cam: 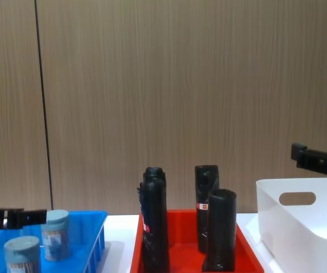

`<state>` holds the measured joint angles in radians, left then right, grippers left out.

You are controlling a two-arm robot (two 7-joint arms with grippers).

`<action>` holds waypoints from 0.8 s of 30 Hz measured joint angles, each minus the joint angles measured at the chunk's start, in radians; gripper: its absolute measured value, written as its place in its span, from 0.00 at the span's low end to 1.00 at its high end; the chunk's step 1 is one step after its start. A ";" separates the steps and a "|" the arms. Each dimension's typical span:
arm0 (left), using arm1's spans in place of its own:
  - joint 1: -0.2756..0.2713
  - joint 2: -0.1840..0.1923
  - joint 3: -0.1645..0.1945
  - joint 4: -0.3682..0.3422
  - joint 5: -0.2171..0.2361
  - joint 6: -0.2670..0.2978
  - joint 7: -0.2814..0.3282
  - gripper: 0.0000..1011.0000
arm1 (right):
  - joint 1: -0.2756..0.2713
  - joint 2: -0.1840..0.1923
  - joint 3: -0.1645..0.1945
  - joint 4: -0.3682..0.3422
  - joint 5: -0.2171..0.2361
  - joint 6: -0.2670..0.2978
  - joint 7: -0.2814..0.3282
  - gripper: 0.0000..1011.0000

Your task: Pick the cotton swabs from the blue box and place them into the white box.

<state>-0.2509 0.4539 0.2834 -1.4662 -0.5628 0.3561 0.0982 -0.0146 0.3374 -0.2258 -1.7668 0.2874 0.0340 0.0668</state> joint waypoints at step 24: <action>-0.088 -0.044 -0.003 0.152 0.006 0.080 -0.055 0.99 | 0.000 0.000 0.000 0.000 0.000 0.000 0.000 0.99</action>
<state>-0.3385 0.4096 0.2809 -1.3139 -0.5563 0.4359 0.0428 -0.0146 0.3374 -0.2258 -1.7668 0.2874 0.0340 0.0668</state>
